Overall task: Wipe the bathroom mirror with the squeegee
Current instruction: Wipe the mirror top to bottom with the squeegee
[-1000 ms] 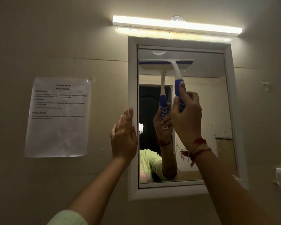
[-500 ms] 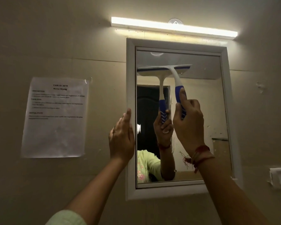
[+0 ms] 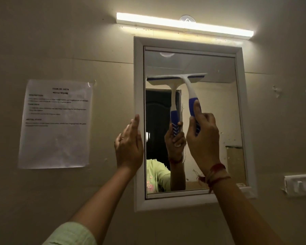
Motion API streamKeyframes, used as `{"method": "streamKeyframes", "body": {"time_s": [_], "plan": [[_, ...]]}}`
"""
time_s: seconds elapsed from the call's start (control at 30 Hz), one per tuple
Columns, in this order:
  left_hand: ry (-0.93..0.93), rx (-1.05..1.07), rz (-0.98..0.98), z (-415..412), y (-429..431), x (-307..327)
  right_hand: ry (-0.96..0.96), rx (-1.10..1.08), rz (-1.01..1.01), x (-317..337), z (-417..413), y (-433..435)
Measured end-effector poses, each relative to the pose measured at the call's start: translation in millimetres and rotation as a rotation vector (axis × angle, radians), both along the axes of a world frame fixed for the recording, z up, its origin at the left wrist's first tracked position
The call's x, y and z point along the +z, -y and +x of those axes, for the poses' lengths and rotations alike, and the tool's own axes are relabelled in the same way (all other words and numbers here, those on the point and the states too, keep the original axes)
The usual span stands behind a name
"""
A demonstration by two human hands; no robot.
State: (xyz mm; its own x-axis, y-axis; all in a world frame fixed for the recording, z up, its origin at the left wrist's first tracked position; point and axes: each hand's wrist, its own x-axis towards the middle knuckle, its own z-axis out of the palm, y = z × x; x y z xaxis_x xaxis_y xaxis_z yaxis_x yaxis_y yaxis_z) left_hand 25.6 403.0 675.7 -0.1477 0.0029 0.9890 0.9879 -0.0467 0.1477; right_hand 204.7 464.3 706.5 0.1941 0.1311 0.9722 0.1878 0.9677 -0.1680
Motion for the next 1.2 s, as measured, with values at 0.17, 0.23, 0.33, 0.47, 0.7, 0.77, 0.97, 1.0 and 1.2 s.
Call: {"method": "streamKeyframes", "body": {"time_s": [0.17, 0.23, 0.33, 0.47, 0.7, 0.77, 0.97, 1.0, 1.2], "plan": [[-0.013, -0.004, 0.014, 1, 0, -1, -0.040, 0.070, -0.020, 34, -8, 13], [-0.014, 0.002, 0.012, 1, 0, -1, -0.024, 0.109, -0.035, 30, -14, 20], [-0.010, 0.011, 0.005, 0, 1, 0, 0.004, 0.098, -0.051, 2, -16, 22], [-0.012, 0.014, 0.014, 0, 1, 0, 0.018, 0.035, -0.026, -21, -5, 15], [-0.003, 0.015, 0.022, 1, 1, -1, -0.006, 0.059, -0.037, 24, -9, 19], [-0.008, 0.011, 0.023, 1, 1, -1, -0.008, 0.054, -0.025, 13, -12, 16], [-0.003, -0.001, 0.020, 3, 1, -1, 0.025, 0.014, 0.031, -41, -4, -10], [-0.004, -0.003, 0.018, 3, 0, -1, 0.007, 0.014, 0.022, -38, -1, -15], [-0.001, 0.006, 0.020, 0, 0, -2, -0.030, 0.041, 0.008, -12, -8, -11]]}}
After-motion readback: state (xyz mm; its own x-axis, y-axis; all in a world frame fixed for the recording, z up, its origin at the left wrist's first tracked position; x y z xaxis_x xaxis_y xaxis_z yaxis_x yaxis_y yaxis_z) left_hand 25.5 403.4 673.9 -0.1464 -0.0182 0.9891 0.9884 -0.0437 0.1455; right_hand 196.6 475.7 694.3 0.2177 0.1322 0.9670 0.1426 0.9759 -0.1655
